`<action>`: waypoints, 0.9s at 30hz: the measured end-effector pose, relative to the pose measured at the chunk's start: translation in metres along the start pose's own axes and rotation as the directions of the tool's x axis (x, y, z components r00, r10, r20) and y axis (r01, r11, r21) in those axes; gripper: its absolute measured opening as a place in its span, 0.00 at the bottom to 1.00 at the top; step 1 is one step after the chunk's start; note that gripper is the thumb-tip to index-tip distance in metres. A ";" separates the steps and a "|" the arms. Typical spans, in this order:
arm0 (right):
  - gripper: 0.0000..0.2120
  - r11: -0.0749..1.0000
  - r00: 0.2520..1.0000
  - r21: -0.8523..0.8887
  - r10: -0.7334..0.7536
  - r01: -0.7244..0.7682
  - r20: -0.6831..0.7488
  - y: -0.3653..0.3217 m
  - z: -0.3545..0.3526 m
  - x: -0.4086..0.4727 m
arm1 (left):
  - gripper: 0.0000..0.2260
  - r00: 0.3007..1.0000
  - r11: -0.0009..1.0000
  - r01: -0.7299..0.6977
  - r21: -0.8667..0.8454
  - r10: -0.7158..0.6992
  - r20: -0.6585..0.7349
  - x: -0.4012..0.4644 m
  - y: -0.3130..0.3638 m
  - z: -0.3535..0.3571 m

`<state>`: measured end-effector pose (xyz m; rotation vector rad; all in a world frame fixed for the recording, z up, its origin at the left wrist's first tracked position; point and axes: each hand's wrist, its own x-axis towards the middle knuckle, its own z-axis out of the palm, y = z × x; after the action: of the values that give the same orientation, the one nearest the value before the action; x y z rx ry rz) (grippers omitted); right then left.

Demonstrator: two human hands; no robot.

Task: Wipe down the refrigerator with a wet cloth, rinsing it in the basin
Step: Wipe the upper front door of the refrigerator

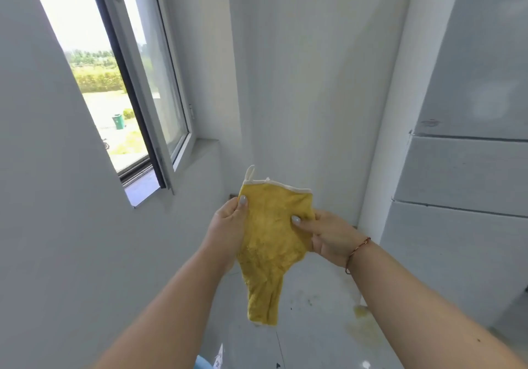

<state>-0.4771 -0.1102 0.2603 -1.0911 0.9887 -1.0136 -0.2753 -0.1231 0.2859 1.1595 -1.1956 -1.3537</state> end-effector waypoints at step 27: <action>0.16 0.886 0.953 0.418 -0.079 0.201 -0.292 -0.067 -0.339 -0.134 | 0.13 0.838 0.983 0.161 0.092 -0.185 0.514 0.066 -0.018 0.365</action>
<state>-0.8443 -0.0646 0.2818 -0.6598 0.8364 -1.4547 -0.6451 -0.1549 0.2894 0.9731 -1.5344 -1.8688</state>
